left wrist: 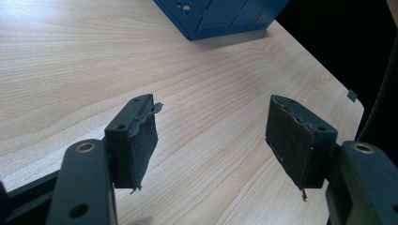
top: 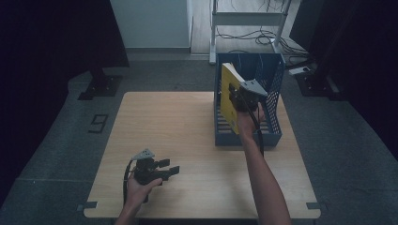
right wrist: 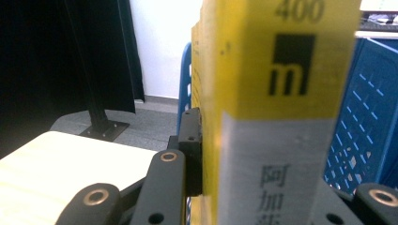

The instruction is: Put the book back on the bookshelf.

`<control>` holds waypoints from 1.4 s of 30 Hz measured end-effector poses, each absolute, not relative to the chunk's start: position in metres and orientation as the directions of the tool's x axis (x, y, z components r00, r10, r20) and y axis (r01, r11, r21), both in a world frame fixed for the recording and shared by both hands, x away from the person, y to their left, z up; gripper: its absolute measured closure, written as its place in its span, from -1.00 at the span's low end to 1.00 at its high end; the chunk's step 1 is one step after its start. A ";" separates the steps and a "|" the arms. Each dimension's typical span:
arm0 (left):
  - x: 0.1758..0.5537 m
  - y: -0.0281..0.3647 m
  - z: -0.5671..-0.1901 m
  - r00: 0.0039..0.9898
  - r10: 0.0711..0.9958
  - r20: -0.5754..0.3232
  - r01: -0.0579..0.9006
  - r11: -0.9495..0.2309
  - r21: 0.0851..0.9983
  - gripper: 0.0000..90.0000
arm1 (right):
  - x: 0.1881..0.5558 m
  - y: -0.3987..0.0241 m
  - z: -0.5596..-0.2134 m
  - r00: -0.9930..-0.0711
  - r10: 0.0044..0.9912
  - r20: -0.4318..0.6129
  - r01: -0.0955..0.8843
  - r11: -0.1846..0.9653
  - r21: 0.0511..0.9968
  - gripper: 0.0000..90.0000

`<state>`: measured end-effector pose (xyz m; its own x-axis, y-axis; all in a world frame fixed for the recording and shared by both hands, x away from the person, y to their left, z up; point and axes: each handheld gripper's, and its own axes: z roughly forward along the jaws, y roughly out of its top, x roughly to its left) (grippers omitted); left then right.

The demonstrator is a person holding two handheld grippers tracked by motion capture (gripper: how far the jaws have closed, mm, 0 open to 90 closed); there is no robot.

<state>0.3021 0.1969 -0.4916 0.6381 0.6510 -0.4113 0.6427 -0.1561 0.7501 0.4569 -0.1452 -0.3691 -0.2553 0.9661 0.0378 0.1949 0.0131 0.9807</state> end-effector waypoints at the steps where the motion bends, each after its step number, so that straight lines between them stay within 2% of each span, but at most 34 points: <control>1: 0.302 0.197 -0.492 0.638 0.651 -0.411 0.643 -0.156 0.750 -0.25 | 0.458 -0.146 -0.369 -0.253 0.967 0.041 0.199 0.011 0.980 0.65; 21: 0.303 0.199 -0.493 0.631 0.655 -0.415 0.647 -0.150 0.747 -0.25 | 0.479 -0.142 -0.375 -0.222 0.973 0.065 0.222 -0.015 0.975 0.64; 42: 0.304 0.201 -0.494 0.626 0.656 -0.422 0.653 -0.144 0.744 -0.25 | 0.502 -0.129 -0.396 -0.206 0.977 0.060 0.269 -0.002 0.963 0.64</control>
<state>0.3045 0.2007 -0.4944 0.6255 0.6559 -0.4225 0.6528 -0.1435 0.7438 0.5020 -0.1290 -0.3963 -0.2060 0.9767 0.0599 0.2687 -0.0024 0.9632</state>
